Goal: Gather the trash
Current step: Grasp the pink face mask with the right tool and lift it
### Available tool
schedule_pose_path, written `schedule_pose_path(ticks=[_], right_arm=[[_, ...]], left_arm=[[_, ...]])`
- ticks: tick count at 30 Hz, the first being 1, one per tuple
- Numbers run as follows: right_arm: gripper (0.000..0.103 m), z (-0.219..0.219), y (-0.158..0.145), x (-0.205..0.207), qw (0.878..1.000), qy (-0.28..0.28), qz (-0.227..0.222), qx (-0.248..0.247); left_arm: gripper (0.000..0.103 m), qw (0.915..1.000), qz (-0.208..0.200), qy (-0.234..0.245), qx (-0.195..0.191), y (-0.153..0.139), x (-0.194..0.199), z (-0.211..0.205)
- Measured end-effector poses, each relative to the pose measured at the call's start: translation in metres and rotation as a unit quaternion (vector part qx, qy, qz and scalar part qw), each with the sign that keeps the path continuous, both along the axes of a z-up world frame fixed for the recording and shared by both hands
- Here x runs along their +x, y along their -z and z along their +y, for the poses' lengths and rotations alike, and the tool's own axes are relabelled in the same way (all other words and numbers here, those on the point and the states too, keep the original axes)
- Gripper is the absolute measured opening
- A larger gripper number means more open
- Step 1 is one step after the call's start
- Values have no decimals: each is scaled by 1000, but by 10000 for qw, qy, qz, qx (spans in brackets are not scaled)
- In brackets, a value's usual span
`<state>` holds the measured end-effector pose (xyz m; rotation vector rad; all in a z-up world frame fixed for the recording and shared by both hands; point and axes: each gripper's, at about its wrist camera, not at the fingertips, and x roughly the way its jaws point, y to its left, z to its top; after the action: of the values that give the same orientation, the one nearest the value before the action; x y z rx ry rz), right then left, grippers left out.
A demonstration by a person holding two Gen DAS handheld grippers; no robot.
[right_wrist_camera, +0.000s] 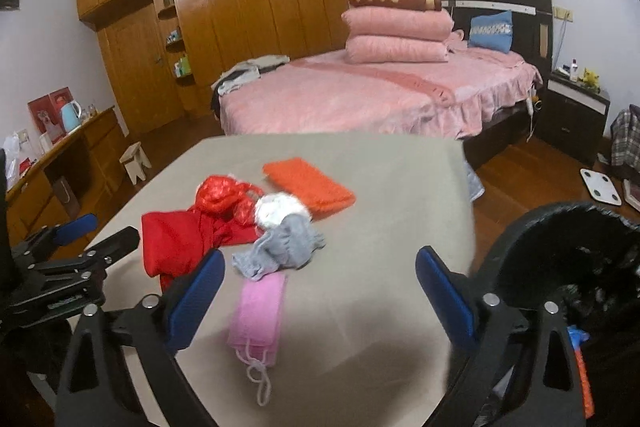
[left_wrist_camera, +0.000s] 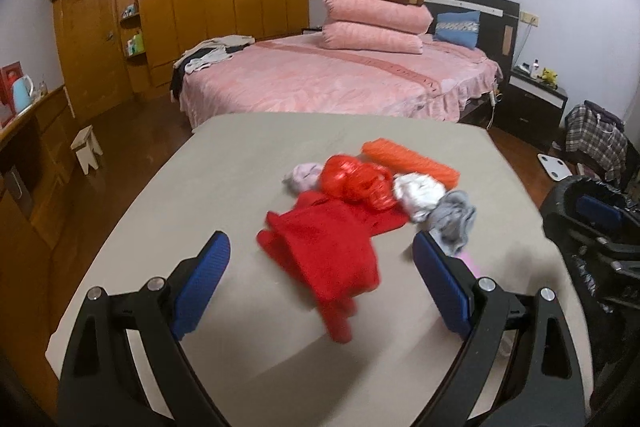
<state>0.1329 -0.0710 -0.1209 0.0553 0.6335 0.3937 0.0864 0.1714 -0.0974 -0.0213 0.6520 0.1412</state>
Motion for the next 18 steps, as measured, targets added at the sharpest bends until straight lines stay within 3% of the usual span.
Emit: schedule_pose_path(ticks=[11, 18], right_arm=[[80, 35, 37, 10, 9975, -346, 523, -333], [62, 44, 49, 10, 9944, -528, 792, -451]], left_arm=[[90, 9996, 192, -189, -67, 18, -3, 25], [90, 9994, 255, -209, -128, 22, -1, 30]])
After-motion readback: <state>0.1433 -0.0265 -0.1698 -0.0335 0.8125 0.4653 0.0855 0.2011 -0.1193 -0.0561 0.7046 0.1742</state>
